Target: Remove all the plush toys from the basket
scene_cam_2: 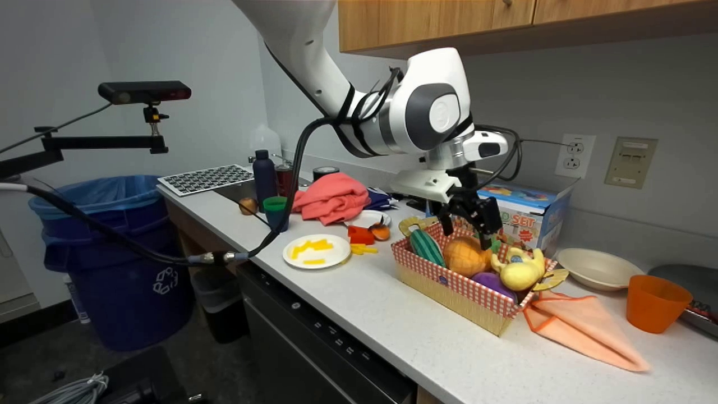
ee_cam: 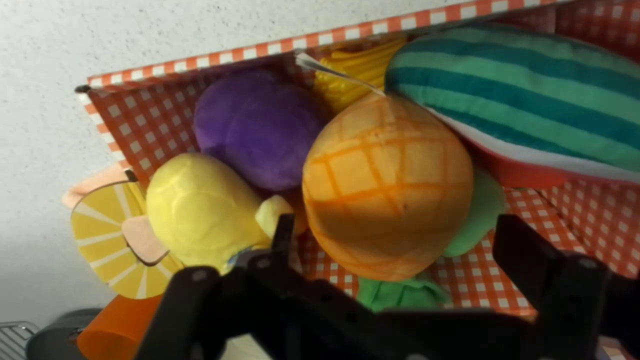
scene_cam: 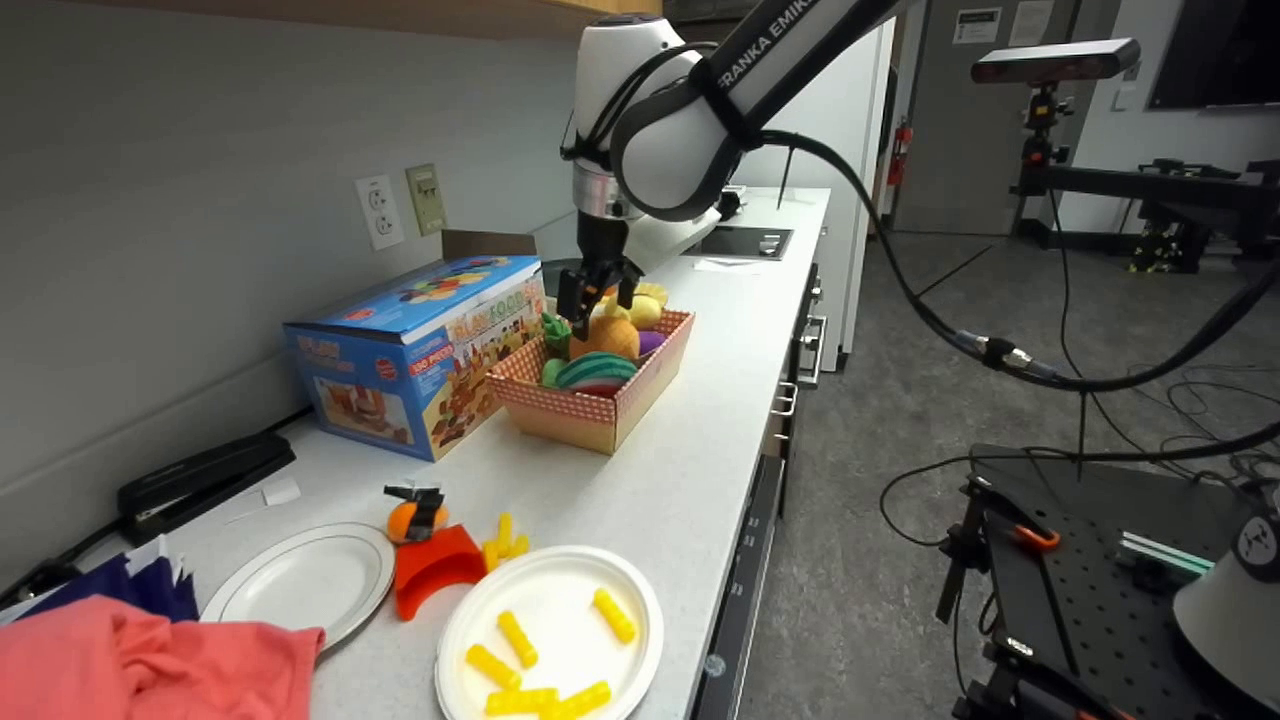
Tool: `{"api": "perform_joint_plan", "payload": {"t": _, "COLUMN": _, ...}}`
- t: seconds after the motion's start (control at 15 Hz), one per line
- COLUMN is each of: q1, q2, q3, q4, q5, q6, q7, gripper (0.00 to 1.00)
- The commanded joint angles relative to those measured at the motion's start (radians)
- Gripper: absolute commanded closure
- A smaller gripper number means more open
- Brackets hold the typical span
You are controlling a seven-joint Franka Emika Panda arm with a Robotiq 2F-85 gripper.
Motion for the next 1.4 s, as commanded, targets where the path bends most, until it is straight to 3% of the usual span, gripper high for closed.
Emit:
{"api": "perform_joint_plan", "payload": {"t": 0.0, "q1": 0.014, "q2": 0.085, "q3": -0.034, "q4": 0.091, "q5": -0.005, "q6": -0.022, "q7": 0.024, "gripper": 0.0}}
{"api": "perform_joint_plan", "payload": {"t": 0.07, "q1": 0.013, "q2": 0.098, "q3": -0.038, "q4": 0.102, "q5": 0.0, "q6": -0.026, "q7": 0.025, "gripper": 0.05}}
{"api": "perform_joint_plan", "payload": {"t": 0.13, "q1": 0.011, "q2": 0.11, "q3": -0.04, "q4": 0.113, "q5": 0.007, "q6": -0.031, "q7": 0.023, "gripper": 0.26}}
{"api": "perform_joint_plan", "payload": {"t": 0.27, "q1": 0.009, "q2": 0.122, "q3": -0.041, "q4": 0.129, "q5": 0.02, "q6": -0.046, "q7": 0.024, "gripper": 0.32}}
{"api": "perform_joint_plan", "payload": {"t": 0.87, "q1": 0.023, "q2": -0.004, "q3": -0.027, "q4": 0.079, "q5": 0.025, "q6": -0.098, "q7": 0.002, "gripper": 0.97}}
{"api": "perform_joint_plan", "payload": {"t": 0.93, "q1": 0.03, "q2": -0.034, "q3": -0.026, "q4": 0.06, "q5": 0.01, "q6": -0.077, "q7": -0.003, "gripper": 1.0}}
{"api": "perform_joint_plan", "payload": {"t": 1.07, "q1": 0.039, "q2": -0.102, "q3": -0.008, "q4": 0.02, "q5": 0.002, "q6": -0.055, "q7": -0.031, "gripper": 0.97}}
{"api": "perform_joint_plan", "payload": {"t": 1.33, "q1": 0.04, "q2": -0.197, "q3": 0.072, "q4": -0.04, "q5": 0.057, "q6": -0.043, "q7": -0.152, "gripper": 0.96}}
